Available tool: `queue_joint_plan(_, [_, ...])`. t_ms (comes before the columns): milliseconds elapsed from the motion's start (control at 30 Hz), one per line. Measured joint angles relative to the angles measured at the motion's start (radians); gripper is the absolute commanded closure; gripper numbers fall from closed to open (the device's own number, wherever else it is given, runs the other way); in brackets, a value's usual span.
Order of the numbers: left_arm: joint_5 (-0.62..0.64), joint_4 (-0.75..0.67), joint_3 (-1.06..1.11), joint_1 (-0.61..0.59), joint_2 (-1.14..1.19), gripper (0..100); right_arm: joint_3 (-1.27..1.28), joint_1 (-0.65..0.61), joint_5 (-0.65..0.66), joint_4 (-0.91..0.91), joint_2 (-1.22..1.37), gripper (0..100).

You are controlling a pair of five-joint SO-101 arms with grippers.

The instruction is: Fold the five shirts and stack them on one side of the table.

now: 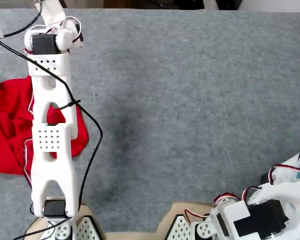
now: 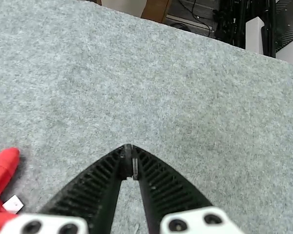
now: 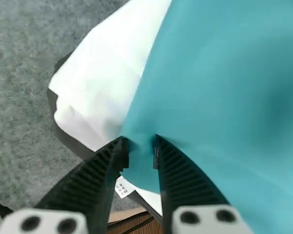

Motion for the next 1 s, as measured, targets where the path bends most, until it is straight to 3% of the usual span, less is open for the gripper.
queue_joint_plan(233, [0.000, 0.000, 0.000, 0.000, 0.000, 98, 0.032, 0.000, 0.000, -0.037, 0.000, 90.7])
queue_joint_plan(333, [0.000, 0.000, 0.000, 0.000, 0.000, 98, 0.032, 0.000, 0.000, -0.037, 0.000, 99.7])
queue_joint_plan(700, [0.000, 0.000, 0.000, 0.000, 0.000, 98, 0.032, -0.003, -0.011, 0.020, -0.089, 99.5])
queue_joint_plan(1000, [0.000, 0.000, 0.000, -0.005, 0.000, 98, 0.032, -0.144, -0.140, 0.084, -0.199, 99.5])
